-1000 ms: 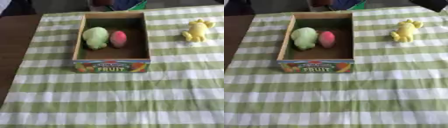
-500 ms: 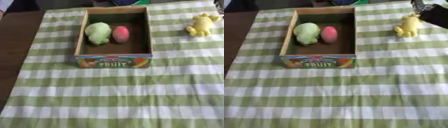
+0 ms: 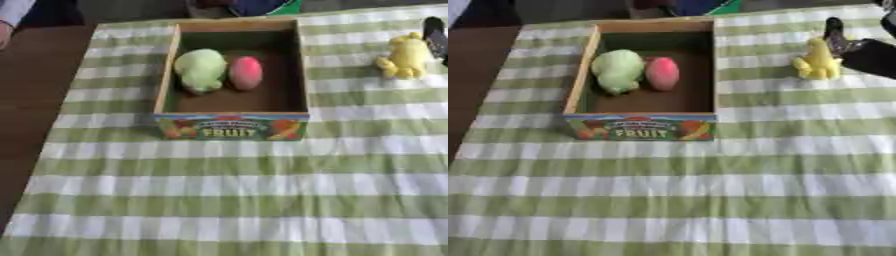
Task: Pick up objects on the table and place them in the box.
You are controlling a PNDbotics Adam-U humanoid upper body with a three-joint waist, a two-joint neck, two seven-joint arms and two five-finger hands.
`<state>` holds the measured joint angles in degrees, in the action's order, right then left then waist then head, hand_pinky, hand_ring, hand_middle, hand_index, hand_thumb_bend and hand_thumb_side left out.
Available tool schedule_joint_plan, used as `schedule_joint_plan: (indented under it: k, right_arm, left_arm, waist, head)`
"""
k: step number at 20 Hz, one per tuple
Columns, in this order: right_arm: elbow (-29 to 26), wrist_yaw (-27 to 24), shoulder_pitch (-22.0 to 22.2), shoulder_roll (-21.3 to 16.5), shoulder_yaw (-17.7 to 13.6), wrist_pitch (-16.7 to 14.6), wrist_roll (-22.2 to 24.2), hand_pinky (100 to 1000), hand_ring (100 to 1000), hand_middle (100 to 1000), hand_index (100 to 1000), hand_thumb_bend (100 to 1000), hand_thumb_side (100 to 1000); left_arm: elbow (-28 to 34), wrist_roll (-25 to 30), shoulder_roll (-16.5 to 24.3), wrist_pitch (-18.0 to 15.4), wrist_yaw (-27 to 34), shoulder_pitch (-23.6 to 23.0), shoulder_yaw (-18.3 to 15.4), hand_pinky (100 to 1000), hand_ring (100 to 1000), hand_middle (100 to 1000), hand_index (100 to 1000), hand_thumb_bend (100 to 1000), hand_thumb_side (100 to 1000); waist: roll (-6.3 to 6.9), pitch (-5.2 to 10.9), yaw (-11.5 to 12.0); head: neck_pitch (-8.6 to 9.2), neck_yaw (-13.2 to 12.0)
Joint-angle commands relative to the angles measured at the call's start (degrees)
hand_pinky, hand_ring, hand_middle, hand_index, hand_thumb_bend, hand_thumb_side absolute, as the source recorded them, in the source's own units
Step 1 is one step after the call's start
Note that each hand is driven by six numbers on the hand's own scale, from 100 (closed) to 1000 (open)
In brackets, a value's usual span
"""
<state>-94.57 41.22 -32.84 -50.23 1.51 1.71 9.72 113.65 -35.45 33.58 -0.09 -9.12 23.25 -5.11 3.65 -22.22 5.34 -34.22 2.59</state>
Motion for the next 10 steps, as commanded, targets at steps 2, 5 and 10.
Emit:
schedule_joint_plan:
  k: [2, 5, 10]
  right_arm:
    - [3.15, 0.06, -1.24, -2.54, 0.19, -1.67, 1.17, 882, 917, 855, 933, 117, 850]
    - [5.20, 0.16, -1.34, -2.69, 0.29, -2.36, 1.64, 886, 918, 847, 921, 224, 828]
    - [11.04, 0.66, -2.21, -2.98, 0.55, -3.72, 3.05, 891, 917, 841, 907, 243, 803]
  left_arm:
    - [0.94, -0.23, 0.71, -0.17, 0.13, 0.85, -0.59, 534, 788, 794, 942, 100, 914]
    - [0.94, -0.28, 0.66, -0.17, 0.15, 0.89, -0.58, 533, 787, 794, 942, 100, 916]
    - [0.94, -0.34, 0.59, 0.00, 0.20, 0.88, -0.53, 531, 787, 793, 942, 100, 911]
  waist:
    - [-0.58, 1.14, -0.26]
    - [-0.89, 1.14, -0.39]
    - [-1.32, 1.06, -0.40]
  head:
    - [0.86, 0.44]
    - [0.96, 0.76]
    - [1.14, 1.07]
